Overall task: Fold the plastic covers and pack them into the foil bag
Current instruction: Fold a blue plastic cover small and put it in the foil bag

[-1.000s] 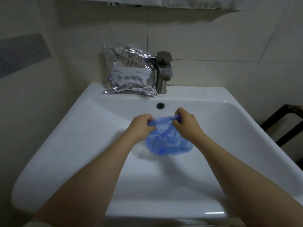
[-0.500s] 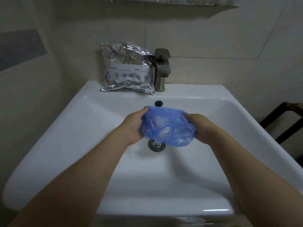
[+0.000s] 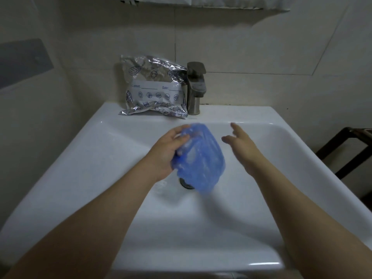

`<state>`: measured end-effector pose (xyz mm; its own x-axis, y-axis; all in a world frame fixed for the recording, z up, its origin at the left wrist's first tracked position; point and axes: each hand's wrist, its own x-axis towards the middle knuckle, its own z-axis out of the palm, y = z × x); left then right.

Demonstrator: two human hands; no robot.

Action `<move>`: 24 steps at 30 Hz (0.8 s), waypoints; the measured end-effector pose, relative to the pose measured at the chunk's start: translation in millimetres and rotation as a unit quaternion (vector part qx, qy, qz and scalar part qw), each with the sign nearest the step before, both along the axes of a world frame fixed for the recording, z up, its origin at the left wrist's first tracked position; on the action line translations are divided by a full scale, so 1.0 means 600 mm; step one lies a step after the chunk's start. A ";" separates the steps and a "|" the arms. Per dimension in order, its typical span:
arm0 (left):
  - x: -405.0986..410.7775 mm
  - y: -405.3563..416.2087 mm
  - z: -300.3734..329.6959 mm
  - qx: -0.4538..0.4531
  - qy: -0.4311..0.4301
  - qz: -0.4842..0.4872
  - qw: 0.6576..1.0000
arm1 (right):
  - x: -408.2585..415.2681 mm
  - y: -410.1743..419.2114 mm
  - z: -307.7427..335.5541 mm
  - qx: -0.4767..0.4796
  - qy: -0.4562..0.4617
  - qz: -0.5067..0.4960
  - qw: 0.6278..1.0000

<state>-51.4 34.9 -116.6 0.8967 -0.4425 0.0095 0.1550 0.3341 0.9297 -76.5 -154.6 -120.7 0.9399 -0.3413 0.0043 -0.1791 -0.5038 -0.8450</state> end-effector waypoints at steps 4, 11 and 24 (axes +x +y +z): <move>0.004 -0.004 -0.026 0.271 -0.194 -0.075 0.940 | -0.020 0.032 0.020 -0.022 -0.129 0.136 0.982; -0.003 0.001 -0.012 0.403 -0.351 -0.060 0.843 | -0.028 0.030 0.009 0.006 0.138 0.321 0.937; 0.003 0.011 0.006 0.674 -0.420 -0.037 0.606 | -0.020 0.035 0.011 -0.440 0.147 0.168 0.870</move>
<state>-49.5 41.6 -112.8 0.8033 -0.5946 0.0343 -0.5944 -0.7965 0.1113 -88.8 -133.6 -114.3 0.9906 -0.0335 -0.1325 -0.0401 -0.9981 -0.0474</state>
